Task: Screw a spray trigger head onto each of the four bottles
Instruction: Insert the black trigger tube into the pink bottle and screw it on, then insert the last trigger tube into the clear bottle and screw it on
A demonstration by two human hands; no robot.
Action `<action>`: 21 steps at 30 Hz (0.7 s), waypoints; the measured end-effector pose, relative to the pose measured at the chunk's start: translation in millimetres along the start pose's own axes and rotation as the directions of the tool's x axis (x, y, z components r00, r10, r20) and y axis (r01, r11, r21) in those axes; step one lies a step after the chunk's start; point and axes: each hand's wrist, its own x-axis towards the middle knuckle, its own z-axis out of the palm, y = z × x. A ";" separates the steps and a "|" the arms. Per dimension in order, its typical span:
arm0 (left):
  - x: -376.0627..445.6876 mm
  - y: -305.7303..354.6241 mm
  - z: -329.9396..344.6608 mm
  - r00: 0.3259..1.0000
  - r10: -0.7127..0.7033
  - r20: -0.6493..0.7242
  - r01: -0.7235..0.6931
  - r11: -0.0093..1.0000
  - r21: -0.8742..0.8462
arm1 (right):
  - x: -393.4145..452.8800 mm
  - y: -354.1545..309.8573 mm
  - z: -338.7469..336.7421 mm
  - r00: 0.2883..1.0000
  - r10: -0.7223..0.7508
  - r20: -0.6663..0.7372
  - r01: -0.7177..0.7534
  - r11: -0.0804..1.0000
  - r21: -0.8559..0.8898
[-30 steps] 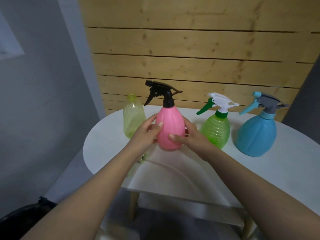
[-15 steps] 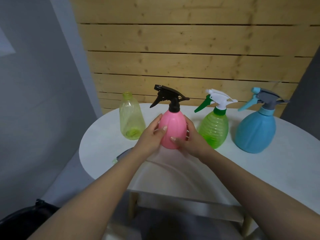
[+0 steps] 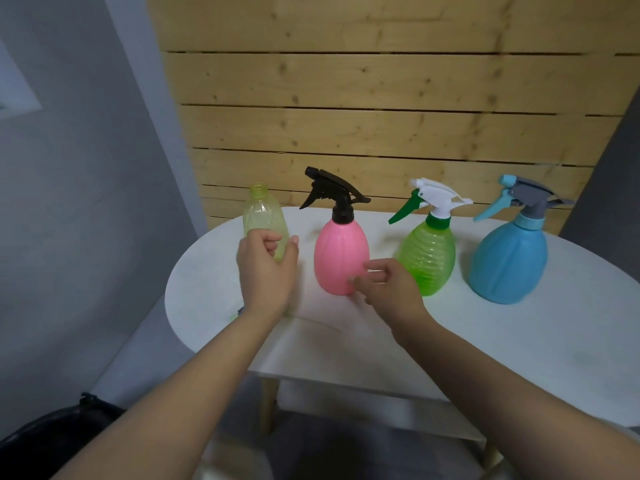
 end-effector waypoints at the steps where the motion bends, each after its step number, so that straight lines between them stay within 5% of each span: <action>1: 2.0 -1.5 -3.4 0.999 -0.021 -0.041 0.021 1.000 0.005 | -1.4 -2.7 1.2 1.000 0.010 0.017 -0.011 1.000 0.013; 6: 17.9 -10.9 -13.5 0.981 -0.145 -0.131 0.155 0.986 0.068 | -3.8 -3.8 15.9 0.999 0.030 -0.011 -0.031 0.997 -0.073; 12: 36.8 -25.4 -7.4 0.978 -0.206 0.044 0.205 0.978 0.042 | -1.5 -4.4 31.9 0.968 -0.222 -0.121 0.168 0.922 -0.350; 21: 44.0 -27.7 4.2 0.978 -0.194 0.073 0.194 0.981 0.006 | 22.6 -10.7 39.6 0.950 -0.301 -0.076 0.247 0.882 -0.402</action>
